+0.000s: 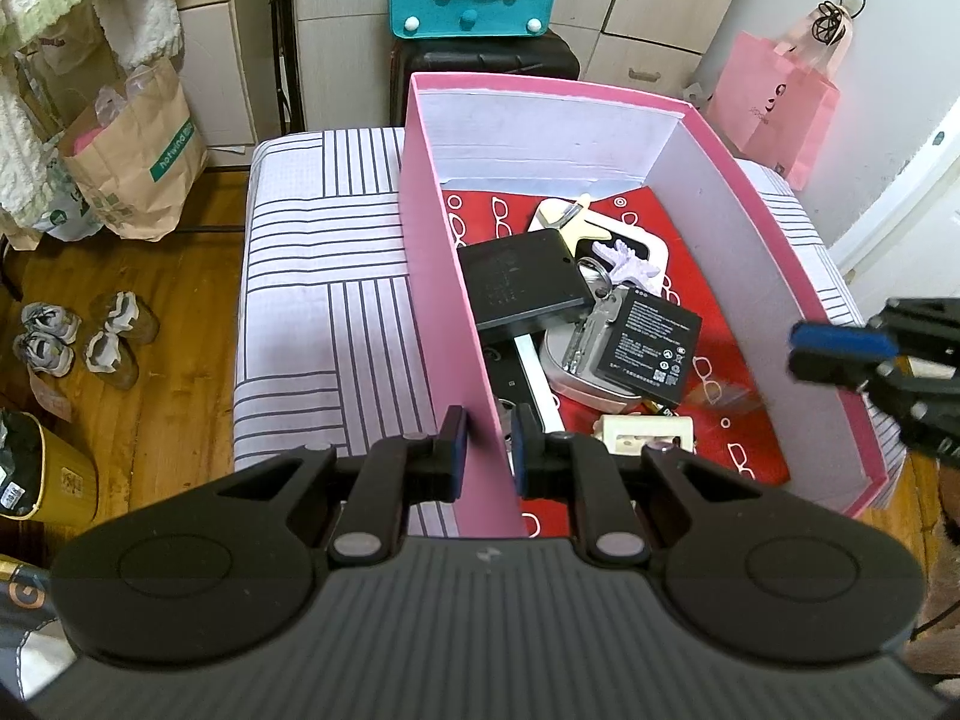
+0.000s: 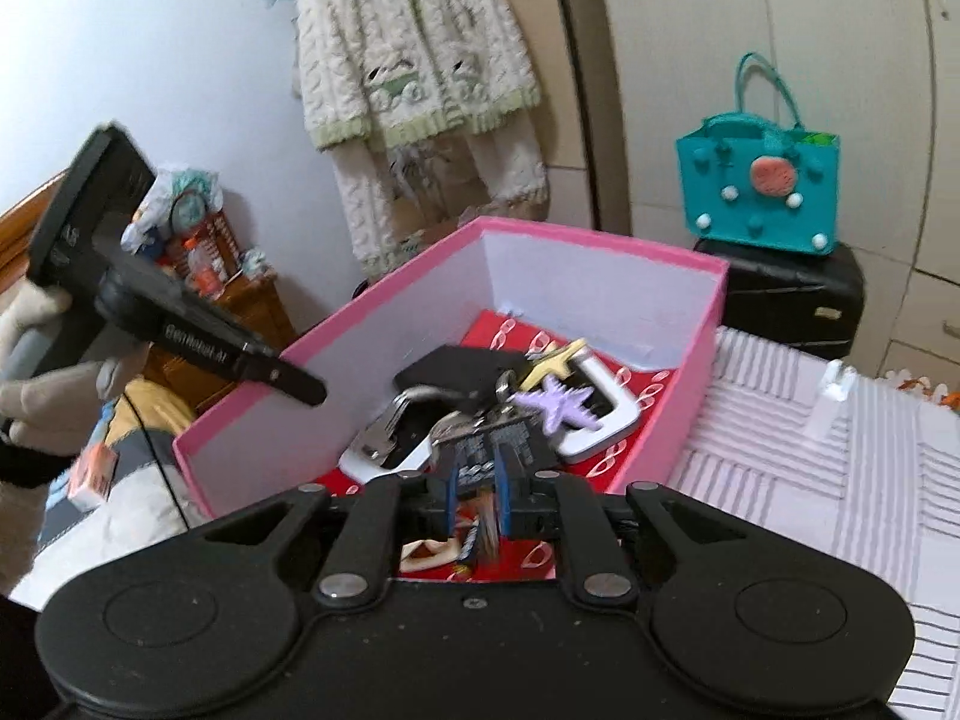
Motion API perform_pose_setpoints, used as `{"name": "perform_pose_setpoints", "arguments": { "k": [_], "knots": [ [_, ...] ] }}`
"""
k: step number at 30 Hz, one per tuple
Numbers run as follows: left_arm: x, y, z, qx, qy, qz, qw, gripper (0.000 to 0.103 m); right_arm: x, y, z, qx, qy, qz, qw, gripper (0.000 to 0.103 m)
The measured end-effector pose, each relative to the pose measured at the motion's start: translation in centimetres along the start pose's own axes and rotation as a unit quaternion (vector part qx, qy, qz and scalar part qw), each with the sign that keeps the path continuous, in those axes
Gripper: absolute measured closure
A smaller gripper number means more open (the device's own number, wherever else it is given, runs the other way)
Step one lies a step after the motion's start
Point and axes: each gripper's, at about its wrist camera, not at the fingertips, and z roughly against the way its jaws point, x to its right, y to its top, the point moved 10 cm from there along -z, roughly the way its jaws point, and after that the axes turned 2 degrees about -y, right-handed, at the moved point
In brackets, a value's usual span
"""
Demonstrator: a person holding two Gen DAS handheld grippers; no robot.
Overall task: Organize rigid objects
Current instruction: 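Carry the AA battery into the box and release it, then grasp the white wall charger with the right gripper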
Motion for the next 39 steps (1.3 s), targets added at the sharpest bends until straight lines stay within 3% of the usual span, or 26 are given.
{"name": "perform_pose_setpoints", "arguments": {
  "k": [4, 9, 12, 16, 20, 25, 34, 35, 37, 39],
  "knots": [
    [-0.1, 0.0, 0.1, 0.002, -0.002, 0.007, 1.0, 0.09, 2.7, 1.4, 2.2, 0.044, -0.03, -0.016, 0.998, 0.087],
    [0.0, 0.1, 0.1, 0.001, 0.002, 0.007, 1.0, 0.09, 9.3, 2.4, 3.4, 0.08, -0.129, -0.052, 0.987, 0.082],
    [0.0, 0.1, 0.1, 0.001, 0.003, 0.007, 1.0, 0.09, 13.5, 1.9, 2.9, 0.079, -0.134, -0.107, 0.982, 0.074],
    [0.0, 0.1, 0.1, 0.001, 0.003, 0.009, 1.0, 0.09, 17.9, 1.1, 1.1, 0.078, -0.143, -0.145, 0.976, 0.052],
    [0.0, 0.1, 0.1, 0.001, 0.003, 0.008, 1.0, 0.09, 19.6, 0.5, -1.3, 0.077, -0.154, -0.132, 0.976, 0.043],
    [-0.1, 0.2, 0.1, 0.001, 0.001, 0.014, 0.9999, 0.09, 20.7, 0.3, -5.6, 0.057, -0.174, -0.102, 0.978, 0.039],
    [-0.1, 0.2, 0.0, 0.0, -0.002, 0.021, 0.9998, 0.089, 23.7, 0.3, -10.7, 0.052, -0.197, -0.149, 0.968, 0.039],
    [-0.2, 0.2, 0.0, -0.001, -0.004, 0.022, 0.9998, 0.089, 23.8, 0.2, -10.9, 0.052, -0.196, -0.153, 0.967, 0.045],
    [-0.2, 0.2, -0.1, -0.001, -0.005, 0.021, 0.9998, 0.089, 23.7, -0.1, -11.1, 0.042, -0.202, -0.141, 0.968, 0.077],
    [-0.2, 0.2, -0.1, -0.001, -0.005, 0.019, 0.9998, 0.089, 23.0, -0.2, -10.8, 0.03, -0.225, -0.102, 0.969, 0.076]
  ]
}}
